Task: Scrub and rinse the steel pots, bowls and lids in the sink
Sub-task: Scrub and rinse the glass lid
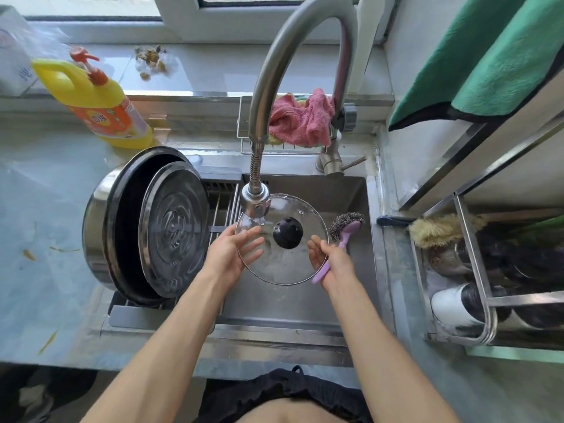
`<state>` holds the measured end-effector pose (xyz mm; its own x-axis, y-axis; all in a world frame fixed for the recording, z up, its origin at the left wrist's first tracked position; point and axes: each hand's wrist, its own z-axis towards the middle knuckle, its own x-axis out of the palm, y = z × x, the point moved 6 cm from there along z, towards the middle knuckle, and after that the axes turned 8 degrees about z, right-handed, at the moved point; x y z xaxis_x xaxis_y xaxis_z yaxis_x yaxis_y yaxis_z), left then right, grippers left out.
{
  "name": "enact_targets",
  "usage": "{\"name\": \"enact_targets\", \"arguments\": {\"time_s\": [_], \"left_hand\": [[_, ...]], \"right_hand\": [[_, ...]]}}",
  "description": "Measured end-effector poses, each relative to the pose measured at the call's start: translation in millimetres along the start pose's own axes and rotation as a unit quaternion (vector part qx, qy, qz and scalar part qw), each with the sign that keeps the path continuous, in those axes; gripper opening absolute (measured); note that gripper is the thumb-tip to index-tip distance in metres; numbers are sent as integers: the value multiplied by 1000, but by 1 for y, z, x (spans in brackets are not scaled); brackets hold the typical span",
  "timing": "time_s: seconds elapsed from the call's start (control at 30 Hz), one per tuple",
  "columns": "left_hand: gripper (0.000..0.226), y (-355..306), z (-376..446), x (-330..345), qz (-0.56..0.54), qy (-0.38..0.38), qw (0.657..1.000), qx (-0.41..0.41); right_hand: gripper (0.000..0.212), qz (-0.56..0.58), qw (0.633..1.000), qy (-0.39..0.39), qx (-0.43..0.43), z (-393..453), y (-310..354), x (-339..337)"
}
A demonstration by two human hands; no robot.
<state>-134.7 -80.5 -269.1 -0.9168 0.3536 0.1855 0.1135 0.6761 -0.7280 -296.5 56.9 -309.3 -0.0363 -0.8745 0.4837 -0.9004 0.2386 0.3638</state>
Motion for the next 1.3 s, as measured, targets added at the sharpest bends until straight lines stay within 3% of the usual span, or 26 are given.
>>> {"name": "enact_targets", "arguments": {"time_s": [0.13, 0.27, 0.43, 0.5, 0.57, 0.7, 0.8, 0.9, 1.0, 1.2, 1.27, 1.3], "left_hand": [[22, -10, -8, 1, -7, 23, 999, 27], [22, -14, -9, -8, 6, 0, 1000, 28], [15, -8, -5, -21, 155, -75, 985, 26], [23, -5, -3, -20, 258, -94, 961, 35], [45, -7, -2, -14, 396, -93, 910, 80], [67, -9, -15, 22, 493, 15, 849, 190], [61, -5, -19, 45, 543, 23, 799, 258], [51, -9, -13, 41, 552, -42, 792, 257], [40, -10, -7, 38, 577, -50, 780, 240], [28, -17, -16, 48, 666, -53, 669, 325], [31, -20, -16, 47, 668, -65, 663, 332], [31, -24, -17, 46, 656, -82, 676, 325]], "right_hand": [[10, 18, 999, -20, 32, 0, -13, 0], [16, 19, 999, -5, 48, -1, -21, 5], [9, 13, 1000, 18, 14, -5, -11, 11], [10, 8, 1000, 17, -15, -8, -2, 13], [13, -17, 999, 15, -42, -13, 7, 15], [20, -79, 993, 6, -83, -28, 22, 21], [24, -94, 992, 9, -84, -33, 22, 25], [22, -96, 993, 8, -65, -34, 17, 25], [23, -100, 993, 24, -57, -33, 14, 23], [25, -102, 992, 44, -57, -31, 11, 26], [24, -105, 991, 53, -61, -34, 10, 28], [25, -107, 990, 58, -65, -35, 10, 29]]}}
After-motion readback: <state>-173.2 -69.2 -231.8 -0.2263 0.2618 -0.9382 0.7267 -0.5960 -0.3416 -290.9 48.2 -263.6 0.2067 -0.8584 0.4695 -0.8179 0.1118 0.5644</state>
